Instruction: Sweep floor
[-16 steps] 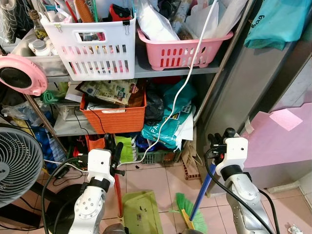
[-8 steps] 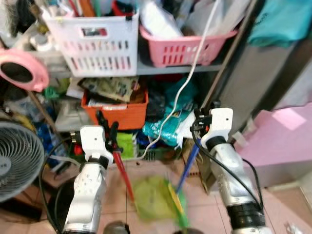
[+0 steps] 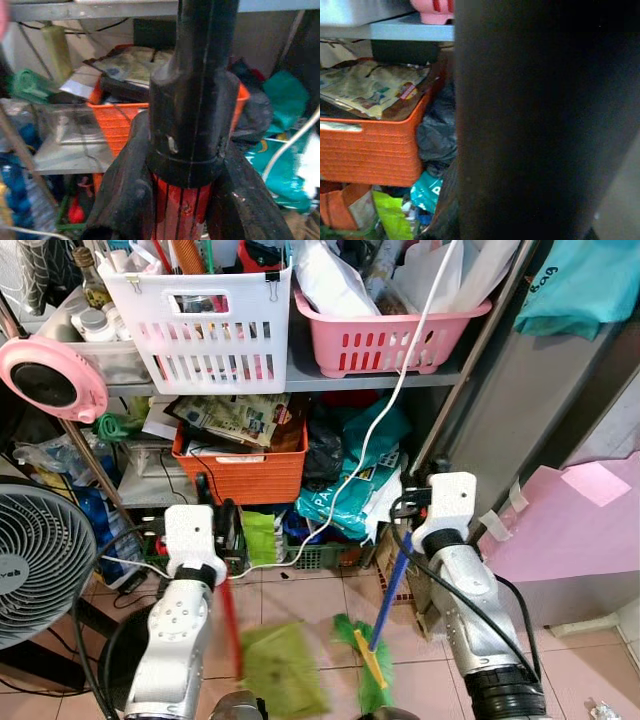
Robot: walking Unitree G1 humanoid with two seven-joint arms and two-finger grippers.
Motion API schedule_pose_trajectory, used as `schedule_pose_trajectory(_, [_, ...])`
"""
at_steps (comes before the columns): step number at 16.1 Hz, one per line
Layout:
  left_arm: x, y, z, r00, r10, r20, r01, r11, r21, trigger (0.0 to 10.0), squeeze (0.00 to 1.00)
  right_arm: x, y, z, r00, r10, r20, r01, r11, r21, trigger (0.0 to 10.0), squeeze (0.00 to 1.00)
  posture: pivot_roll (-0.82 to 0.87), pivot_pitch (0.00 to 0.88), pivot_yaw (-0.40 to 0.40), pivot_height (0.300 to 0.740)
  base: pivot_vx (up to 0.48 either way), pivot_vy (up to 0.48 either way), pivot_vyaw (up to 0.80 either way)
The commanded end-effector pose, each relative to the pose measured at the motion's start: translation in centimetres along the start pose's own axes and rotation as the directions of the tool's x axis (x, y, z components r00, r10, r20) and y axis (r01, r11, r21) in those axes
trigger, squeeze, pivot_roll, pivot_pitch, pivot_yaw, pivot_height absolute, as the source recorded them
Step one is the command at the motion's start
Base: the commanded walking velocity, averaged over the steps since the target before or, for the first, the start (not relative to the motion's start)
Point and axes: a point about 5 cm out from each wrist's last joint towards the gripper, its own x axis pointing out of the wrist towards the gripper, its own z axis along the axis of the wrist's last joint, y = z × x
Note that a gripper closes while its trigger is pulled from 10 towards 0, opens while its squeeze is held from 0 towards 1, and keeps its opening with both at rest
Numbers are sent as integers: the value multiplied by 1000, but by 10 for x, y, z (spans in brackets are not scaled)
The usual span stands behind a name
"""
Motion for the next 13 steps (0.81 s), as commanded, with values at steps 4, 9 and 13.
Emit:
schedule_pose_trajectory(4, [9, -2, 21, 997, -2, 77, 0, 1000, 25, 10000, 0, 9, -3, 7, 999, -24, 30, 25, 999, -19, 10000, 0, 43, 0, 11, 740, 0, 0, 0])
schedule_pose_trajectory(9, [8, -6, 21, 998, -8, 69, 6, 1000, 29, 10000, 0, 10, -2, 5, 999, -31, 26, 31, 999, -9, 10000, 0, 45, 0, 14, 740, -310, 0, 0])
schedule_pose_trajectory(13, [9, -8, 22, 998, -12, 70, 10, 1000, 26, 10000, 0, 11, -2, 5, 999, -32, 27, 32, 999, -8, 10000, 0, 46, 0, 16, 740, -348, 0, 0])
